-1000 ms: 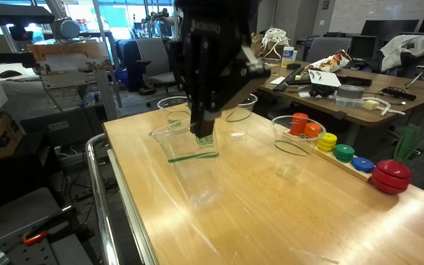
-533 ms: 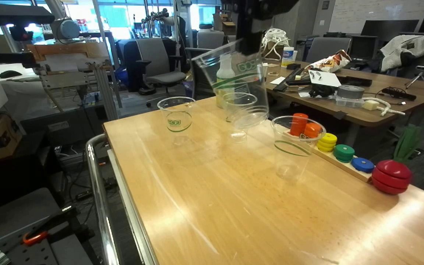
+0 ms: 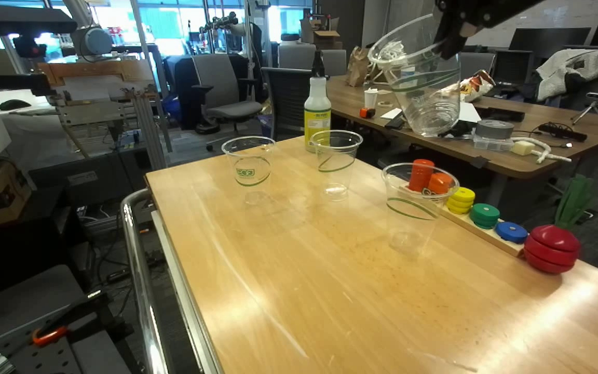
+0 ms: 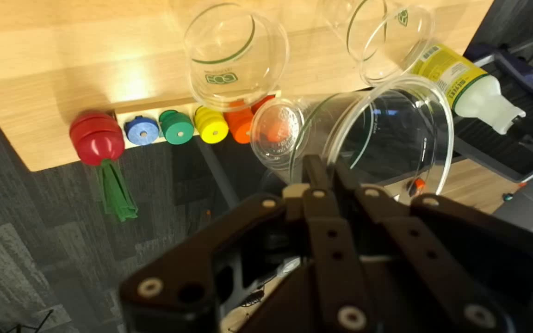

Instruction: Stack the cups together

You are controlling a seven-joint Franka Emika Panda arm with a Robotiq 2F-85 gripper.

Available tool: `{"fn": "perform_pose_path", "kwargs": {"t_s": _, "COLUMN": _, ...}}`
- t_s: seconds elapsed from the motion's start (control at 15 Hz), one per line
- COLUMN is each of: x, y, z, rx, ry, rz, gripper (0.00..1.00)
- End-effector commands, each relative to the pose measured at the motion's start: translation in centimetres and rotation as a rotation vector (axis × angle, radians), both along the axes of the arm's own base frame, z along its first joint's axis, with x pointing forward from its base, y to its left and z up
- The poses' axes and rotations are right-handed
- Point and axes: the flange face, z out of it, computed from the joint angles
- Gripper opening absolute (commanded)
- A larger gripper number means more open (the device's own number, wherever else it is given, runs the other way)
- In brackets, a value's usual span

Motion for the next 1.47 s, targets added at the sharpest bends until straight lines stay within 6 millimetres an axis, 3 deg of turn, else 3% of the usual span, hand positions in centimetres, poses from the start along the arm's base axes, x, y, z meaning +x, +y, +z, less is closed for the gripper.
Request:
{"fn": "perform_pose_path", "kwargs": {"t_s": 0.0, "x": 3.4, "y": -1.5, "z": -0.4, "rx": 0.034, "ry": -0.056, "rz": 0.026, "gripper": 0.07}}
{"fn": "perform_pose_path", "kwargs": {"t_s": 0.2, "x": 4.5, "y": -1.7, "z": -1.4, "rx": 0.066, "ry": -0.063, "rz": 0.050, "gripper": 0.07}}
{"fn": "perform_pose_path", "kwargs": {"t_s": 0.8, "x": 2.9, "y": -1.9, "z": -2.7, "rx": 0.072, "ry": 0.060, "rz": 0.080, "gripper": 0.06}}
{"fn": "perform_pose_path", "kwargs": {"t_s": 1.4, "x": 4.9, "y": -2.3, "z": -5.0, "rx": 0.079, "ry": 0.214, "rz": 0.095, "gripper": 0.06}}
